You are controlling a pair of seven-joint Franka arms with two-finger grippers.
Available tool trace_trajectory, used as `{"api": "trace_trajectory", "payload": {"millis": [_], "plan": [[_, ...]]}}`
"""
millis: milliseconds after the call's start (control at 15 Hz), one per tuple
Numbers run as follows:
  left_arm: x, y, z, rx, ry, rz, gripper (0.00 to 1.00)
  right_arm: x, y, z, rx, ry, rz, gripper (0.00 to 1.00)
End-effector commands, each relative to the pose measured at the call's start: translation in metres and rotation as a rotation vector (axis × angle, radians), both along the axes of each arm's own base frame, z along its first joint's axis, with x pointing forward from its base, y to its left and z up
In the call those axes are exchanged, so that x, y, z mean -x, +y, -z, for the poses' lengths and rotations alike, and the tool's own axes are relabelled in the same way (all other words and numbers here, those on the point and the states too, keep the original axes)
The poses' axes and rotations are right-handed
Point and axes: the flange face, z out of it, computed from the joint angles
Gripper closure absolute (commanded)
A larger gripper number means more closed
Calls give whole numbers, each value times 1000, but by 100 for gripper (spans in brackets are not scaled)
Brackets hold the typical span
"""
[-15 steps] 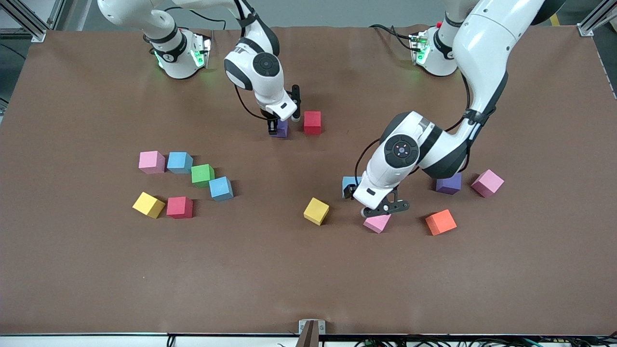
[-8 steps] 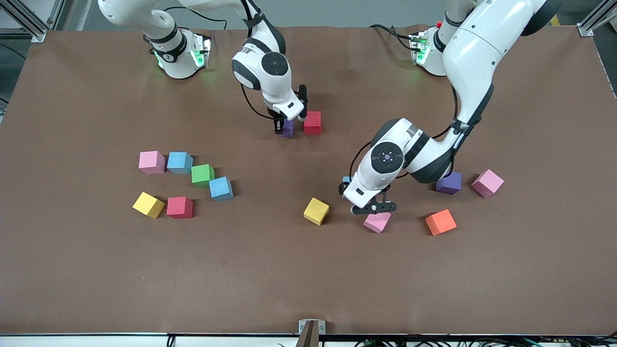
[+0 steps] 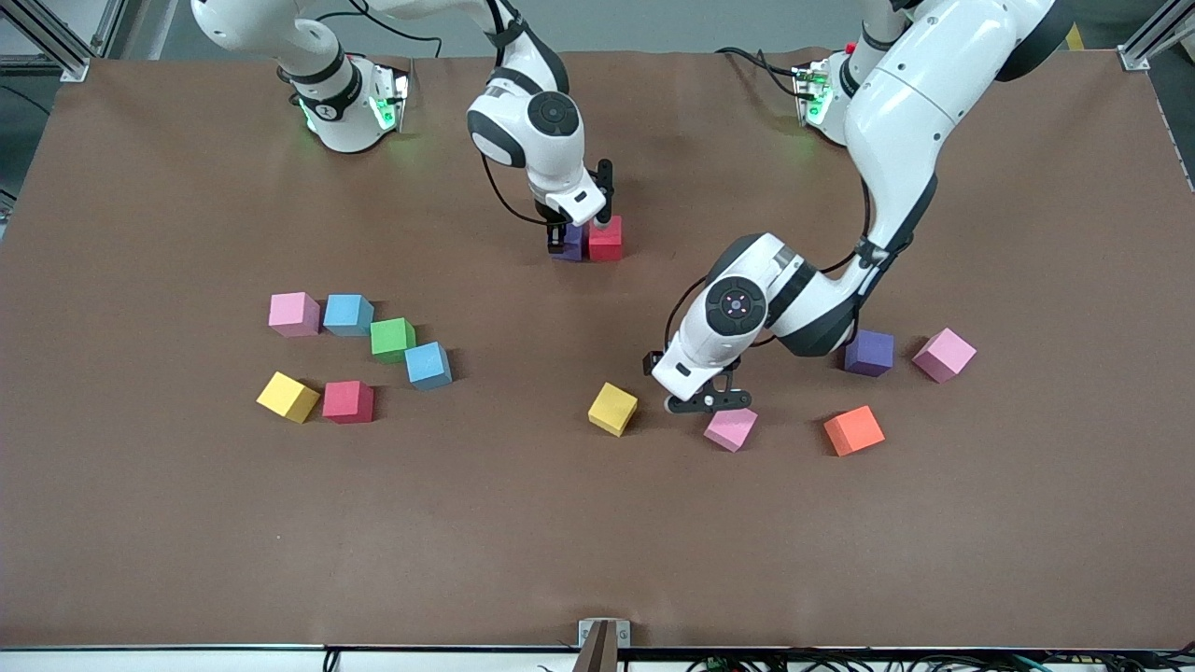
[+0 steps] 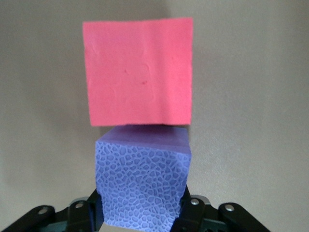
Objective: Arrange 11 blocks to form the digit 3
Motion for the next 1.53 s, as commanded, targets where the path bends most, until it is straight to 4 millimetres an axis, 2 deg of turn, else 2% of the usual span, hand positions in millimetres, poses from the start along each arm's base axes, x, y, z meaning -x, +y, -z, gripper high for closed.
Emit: {"api": "trace_trajectory", "payload": {"millis": [0,67,333,399,532,732,932,1264,1464], "plan": [[5,-7,10,0,2,-28,3,13,16,28,11,2,7,76],[7,-6,11,-3,4,-30,7,14,17,29,10,2,4,76],[9,-3,11,-14,3,-68,52,16,17,32,12,4,1,76],[7,2,6,-18,1,-114,61,15,17,32,12,3,2,75],[9,-2,-12,-16,-15,-177,78,15,17,32,14,4,2,75],[31,0,-30,-49,-26,-305,80,16,17,32,13,4,1,75],[63,-5,-34,-84,-8,-435,80,18,19,34,16,6,-4,75],[116,-24,-29,-149,24,-841,83,18,21,37,16,5,4,75],[137,-26,-32,-177,20,-1001,83,17,21,37,16,5,5,74]]}}
